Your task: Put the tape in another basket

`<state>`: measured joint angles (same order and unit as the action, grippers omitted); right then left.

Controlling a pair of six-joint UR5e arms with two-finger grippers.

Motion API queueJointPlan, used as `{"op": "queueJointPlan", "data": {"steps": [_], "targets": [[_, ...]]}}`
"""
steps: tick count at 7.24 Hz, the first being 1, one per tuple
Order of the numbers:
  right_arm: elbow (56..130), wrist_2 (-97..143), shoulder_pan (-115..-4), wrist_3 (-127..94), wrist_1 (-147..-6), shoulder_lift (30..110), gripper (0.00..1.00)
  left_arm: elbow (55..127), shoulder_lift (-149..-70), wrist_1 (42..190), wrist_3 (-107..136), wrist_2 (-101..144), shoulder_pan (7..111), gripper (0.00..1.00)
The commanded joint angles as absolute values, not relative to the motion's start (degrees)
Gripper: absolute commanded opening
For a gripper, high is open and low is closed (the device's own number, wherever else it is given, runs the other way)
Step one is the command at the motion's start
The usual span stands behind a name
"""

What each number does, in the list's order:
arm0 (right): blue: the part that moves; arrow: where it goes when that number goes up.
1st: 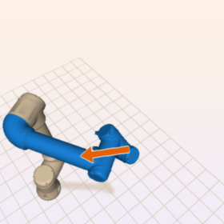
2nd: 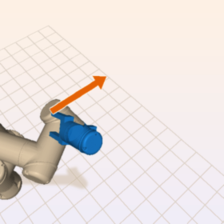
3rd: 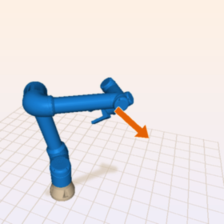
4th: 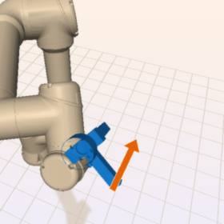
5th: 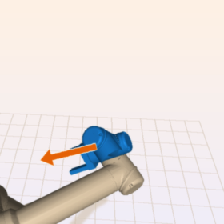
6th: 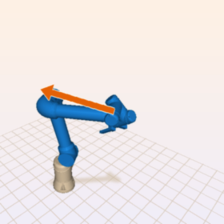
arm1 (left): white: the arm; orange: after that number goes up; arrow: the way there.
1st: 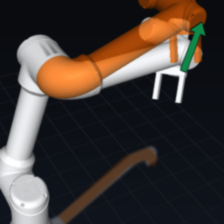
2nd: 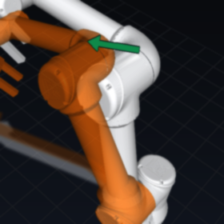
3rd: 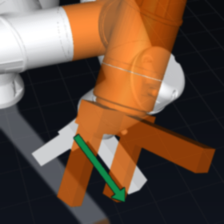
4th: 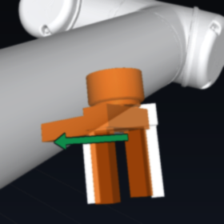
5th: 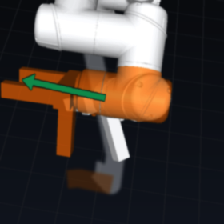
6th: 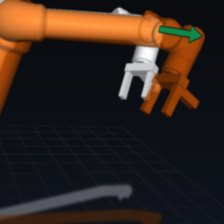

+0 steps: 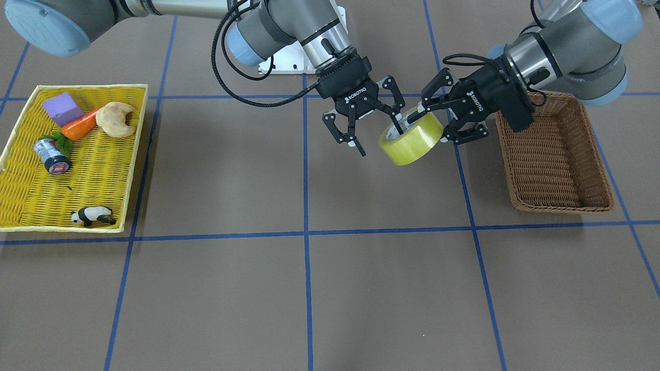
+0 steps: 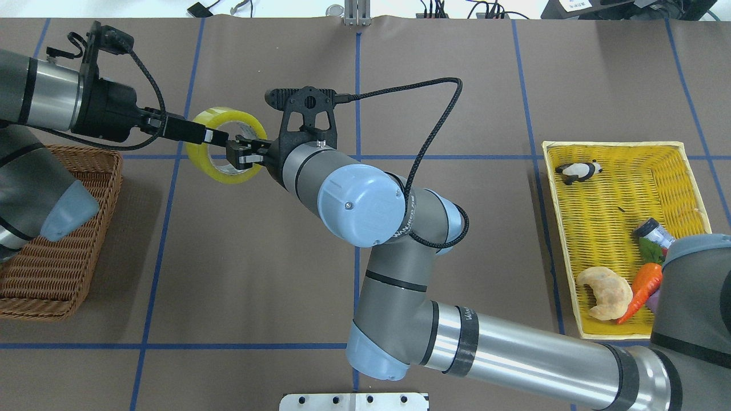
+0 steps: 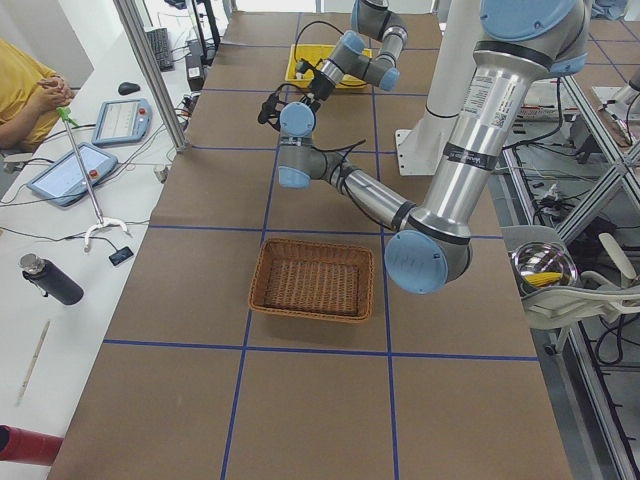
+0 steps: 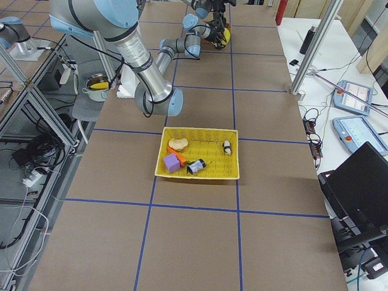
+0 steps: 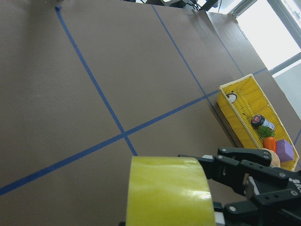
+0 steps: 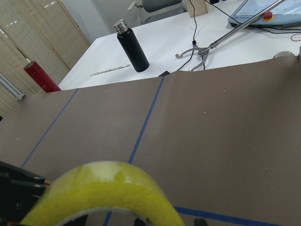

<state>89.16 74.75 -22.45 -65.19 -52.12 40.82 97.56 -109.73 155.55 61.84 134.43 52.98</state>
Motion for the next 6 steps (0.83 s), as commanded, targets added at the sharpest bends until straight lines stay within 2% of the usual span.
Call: {"op": "queueJointPlan", "data": {"steps": [1, 2, 6], "targets": [[96.6, 76.8, -22.3, -65.0, -51.3, 45.4, 1.00, 97.4, -109.7, 155.5, 62.3, 134.4, 53.1, 0.00], [98.9, 79.4, -23.8, -64.8, -51.2, 46.7, 1.00, 97.4, -109.6, 155.5, 62.6, 134.4, 53.3, 0.00], [99.2, 93.6, -37.2, -64.5, -51.3, 51.1, 1.00, 97.6, -104.4, 159.6, 65.5, 134.6, 55.0, 0.00]]}}
